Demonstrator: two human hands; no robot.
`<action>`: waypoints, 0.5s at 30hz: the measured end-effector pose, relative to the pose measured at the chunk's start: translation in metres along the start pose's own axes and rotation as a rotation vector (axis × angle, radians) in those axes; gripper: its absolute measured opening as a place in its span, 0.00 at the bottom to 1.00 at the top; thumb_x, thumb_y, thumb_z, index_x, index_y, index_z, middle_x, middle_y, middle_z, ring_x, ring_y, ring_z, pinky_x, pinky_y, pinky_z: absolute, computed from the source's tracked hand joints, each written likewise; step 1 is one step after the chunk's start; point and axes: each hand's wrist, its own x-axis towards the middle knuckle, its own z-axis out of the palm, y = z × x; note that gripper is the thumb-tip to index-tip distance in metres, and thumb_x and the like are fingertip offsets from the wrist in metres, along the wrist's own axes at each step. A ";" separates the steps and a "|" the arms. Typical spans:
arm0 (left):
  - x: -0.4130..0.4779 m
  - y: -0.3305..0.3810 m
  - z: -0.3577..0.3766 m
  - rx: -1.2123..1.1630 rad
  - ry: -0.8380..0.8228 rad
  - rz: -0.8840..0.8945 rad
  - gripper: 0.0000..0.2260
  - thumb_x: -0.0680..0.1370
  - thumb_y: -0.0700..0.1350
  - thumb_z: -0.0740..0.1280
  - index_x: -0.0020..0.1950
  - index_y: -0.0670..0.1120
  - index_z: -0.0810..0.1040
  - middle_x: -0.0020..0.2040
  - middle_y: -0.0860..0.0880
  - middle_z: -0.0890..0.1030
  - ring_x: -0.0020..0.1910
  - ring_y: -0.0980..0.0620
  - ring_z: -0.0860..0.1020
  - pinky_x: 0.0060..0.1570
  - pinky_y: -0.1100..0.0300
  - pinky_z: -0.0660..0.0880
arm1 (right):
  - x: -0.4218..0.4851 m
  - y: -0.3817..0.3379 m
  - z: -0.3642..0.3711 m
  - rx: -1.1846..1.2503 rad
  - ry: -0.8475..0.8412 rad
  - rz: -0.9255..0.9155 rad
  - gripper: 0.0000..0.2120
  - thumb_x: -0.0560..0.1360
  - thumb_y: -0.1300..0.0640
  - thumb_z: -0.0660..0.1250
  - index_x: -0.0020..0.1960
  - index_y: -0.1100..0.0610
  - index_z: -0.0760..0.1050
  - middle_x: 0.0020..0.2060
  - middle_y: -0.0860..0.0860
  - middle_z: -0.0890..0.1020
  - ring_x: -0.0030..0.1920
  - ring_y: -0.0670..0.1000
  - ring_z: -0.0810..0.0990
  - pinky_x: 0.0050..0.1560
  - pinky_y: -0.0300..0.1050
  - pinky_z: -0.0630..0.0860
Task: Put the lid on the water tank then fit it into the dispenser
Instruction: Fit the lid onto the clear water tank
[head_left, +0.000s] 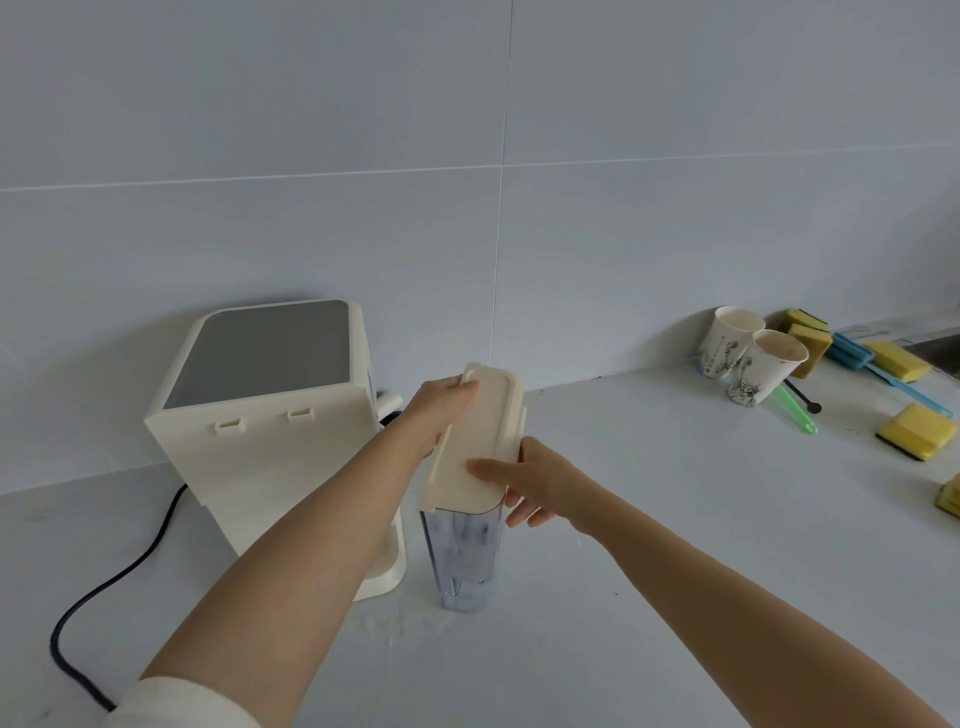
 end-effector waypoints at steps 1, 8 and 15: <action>-0.001 0.000 -0.001 0.020 -0.013 0.004 0.17 0.78 0.48 0.58 0.66 0.48 0.72 0.52 0.47 0.75 0.50 0.47 0.73 0.49 0.56 0.69 | -0.001 -0.001 -0.002 -0.049 -0.012 0.001 0.28 0.70 0.39 0.62 0.60 0.58 0.66 0.41 0.51 0.77 0.40 0.53 0.79 0.46 0.47 0.76; -0.023 -0.001 -0.007 0.199 -0.012 -0.030 0.35 0.73 0.56 0.64 0.75 0.47 0.53 0.72 0.48 0.66 0.67 0.46 0.68 0.54 0.55 0.67 | 0.009 -0.022 -0.048 -0.008 0.191 -0.098 0.26 0.75 0.42 0.56 0.64 0.59 0.64 0.52 0.56 0.75 0.48 0.55 0.76 0.49 0.47 0.70; -0.053 -0.015 0.004 0.381 0.011 0.042 0.36 0.68 0.56 0.71 0.70 0.45 0.59 0.57 0.49 0.72 0.52 0.51 0.69 0.49 0.56 0.68 | 0.046 -0.046 -0.039 -0.298 0.099 -0.294 0.23 0.77 0.48 0.54 0.71 0.52 0.60 0.72 0.56 0.63 0.71 0.57 0.63 0.68 0.49 0.61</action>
